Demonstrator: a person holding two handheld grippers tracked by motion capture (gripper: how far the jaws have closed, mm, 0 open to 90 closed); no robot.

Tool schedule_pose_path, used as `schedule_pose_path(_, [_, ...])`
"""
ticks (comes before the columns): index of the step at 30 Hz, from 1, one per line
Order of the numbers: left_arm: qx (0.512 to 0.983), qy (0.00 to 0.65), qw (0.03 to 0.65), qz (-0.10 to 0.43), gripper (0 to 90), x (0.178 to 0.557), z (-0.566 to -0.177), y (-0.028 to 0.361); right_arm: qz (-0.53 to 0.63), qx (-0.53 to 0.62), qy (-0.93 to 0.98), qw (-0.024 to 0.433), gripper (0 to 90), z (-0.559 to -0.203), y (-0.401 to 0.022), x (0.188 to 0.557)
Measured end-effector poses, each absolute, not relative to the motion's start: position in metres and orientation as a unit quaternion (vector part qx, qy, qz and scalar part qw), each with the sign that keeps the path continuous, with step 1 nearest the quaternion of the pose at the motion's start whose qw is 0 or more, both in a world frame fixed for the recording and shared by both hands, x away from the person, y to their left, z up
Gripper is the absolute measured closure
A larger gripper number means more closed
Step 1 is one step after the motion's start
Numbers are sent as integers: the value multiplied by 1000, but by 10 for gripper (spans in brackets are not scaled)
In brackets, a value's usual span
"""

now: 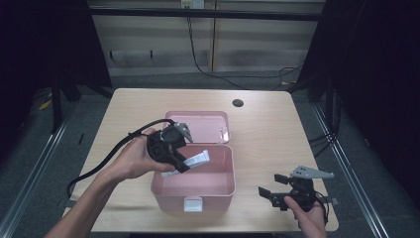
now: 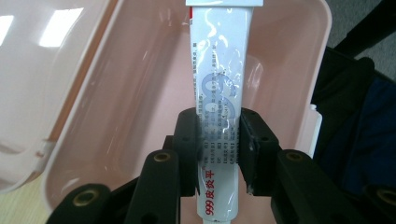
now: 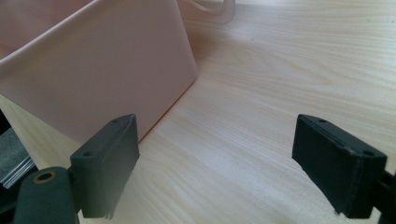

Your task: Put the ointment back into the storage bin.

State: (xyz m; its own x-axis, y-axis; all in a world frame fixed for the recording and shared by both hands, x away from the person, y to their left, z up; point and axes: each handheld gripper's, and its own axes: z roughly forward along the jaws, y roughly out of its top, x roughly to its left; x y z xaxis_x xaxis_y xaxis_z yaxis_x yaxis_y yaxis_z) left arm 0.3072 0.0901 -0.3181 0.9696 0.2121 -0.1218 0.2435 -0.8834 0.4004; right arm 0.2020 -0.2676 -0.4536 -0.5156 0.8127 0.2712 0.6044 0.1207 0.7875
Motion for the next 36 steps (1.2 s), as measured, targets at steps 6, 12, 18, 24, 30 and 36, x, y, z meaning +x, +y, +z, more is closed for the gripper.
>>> schedule_pose_path(6, [971,120,200,-45,706,311,-328,80,457,480,741,110,141,-454,-267,202])
schedule_pose_path(12, [976,103,186,-54,706,314,-335,73,459,478,741,112,141,-454,-268,202])
schedule_pose_path(18, [976,109,179,-63,706,314,-343,66,458,479,741,111,141,-454,-268,202])
schedule_pose_path(24, [979,107,158,-77,706,315,-354,60,458,479,741,111,142,-454,-267,202])
schedule_pose_path(30, [979,100,151,-98,706,314,-362,54,460,479,740,107,142,-454,-267,201])
schedule_pose_path(36, [980,100,139,-105,705,313,-374,47,459,478,741,107,142,-454,-268,202])
